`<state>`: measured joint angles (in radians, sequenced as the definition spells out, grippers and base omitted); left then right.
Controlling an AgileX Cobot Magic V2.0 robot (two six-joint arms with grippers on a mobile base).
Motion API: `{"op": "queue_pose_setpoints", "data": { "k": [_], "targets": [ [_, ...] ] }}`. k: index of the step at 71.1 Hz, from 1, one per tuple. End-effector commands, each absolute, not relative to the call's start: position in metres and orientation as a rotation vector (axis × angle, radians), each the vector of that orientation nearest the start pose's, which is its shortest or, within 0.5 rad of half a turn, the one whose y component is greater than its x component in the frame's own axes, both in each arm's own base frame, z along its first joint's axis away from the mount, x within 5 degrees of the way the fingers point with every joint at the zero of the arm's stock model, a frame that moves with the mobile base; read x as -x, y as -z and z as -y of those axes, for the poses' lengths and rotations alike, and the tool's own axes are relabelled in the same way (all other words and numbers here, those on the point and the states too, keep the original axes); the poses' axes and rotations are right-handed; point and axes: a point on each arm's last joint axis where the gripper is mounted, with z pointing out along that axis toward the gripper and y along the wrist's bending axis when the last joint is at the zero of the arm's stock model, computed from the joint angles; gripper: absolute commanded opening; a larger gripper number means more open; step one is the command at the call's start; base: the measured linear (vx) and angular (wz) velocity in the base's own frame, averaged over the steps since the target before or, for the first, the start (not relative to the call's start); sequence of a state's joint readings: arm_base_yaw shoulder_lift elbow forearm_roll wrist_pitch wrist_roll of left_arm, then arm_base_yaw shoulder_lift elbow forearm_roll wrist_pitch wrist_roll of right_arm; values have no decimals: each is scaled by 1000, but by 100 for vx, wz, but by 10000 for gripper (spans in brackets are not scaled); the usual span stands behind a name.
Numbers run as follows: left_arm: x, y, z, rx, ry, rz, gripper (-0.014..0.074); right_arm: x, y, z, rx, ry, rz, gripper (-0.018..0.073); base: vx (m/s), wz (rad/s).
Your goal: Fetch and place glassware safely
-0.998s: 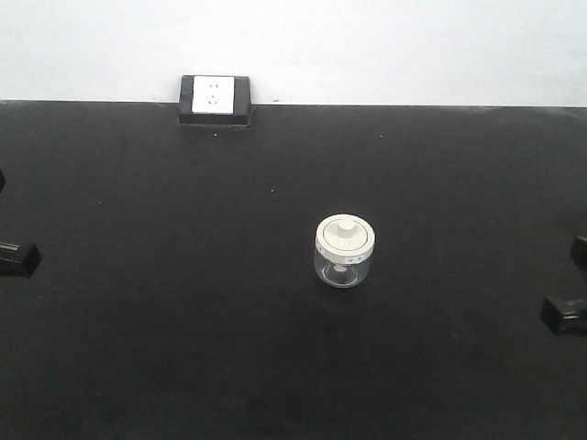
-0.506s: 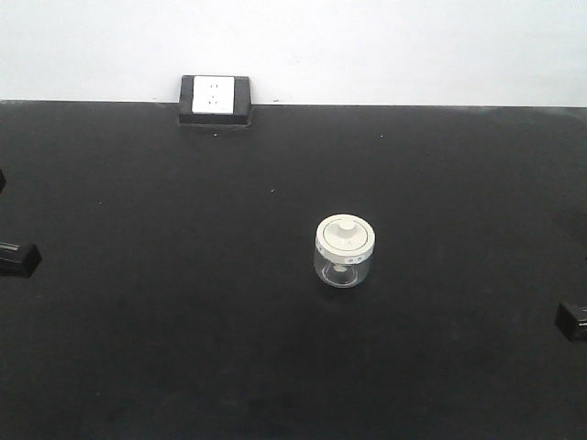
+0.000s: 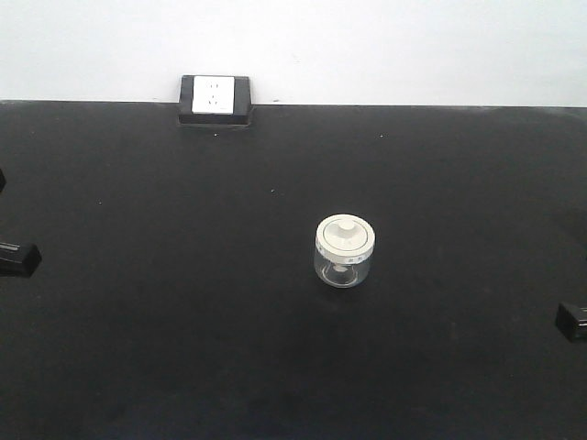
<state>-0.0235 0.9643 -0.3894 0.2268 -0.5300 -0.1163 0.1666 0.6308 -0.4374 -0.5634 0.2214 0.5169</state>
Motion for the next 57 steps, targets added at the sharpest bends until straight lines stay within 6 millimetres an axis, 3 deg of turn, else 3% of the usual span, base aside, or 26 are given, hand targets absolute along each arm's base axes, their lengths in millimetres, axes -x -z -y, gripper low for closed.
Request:
{"op": "queue_pose_setpoints", "data": {
  "k": [1, 20, 31, 42, 57],
  "targets": [
    [-193, -297, 16, -157, 59, -1445, -7, -134, -304, -14, 143, 16, -1779, -3, 0, 0],
    [-173, -285, 11, -139, 13, -1614, -7, -134, -304, -14, 143, 16, -1780, -3, 0, 0],
    [-148, -273, 9, -135, 6, -1611, -7, -134, -304, -14, 143, 16, -1780, -3, 0, 0],
    [-117, -250, 9, -133, 4, -1584, -7, -134, -304, -14, 143, 16, -1780, -3, 0, 0],
    [-79, -201, 8, -132, 2, -1542, -7, -134, -304, -14, 143, 16, -1780, -3, 0, 0]
  ]
}}
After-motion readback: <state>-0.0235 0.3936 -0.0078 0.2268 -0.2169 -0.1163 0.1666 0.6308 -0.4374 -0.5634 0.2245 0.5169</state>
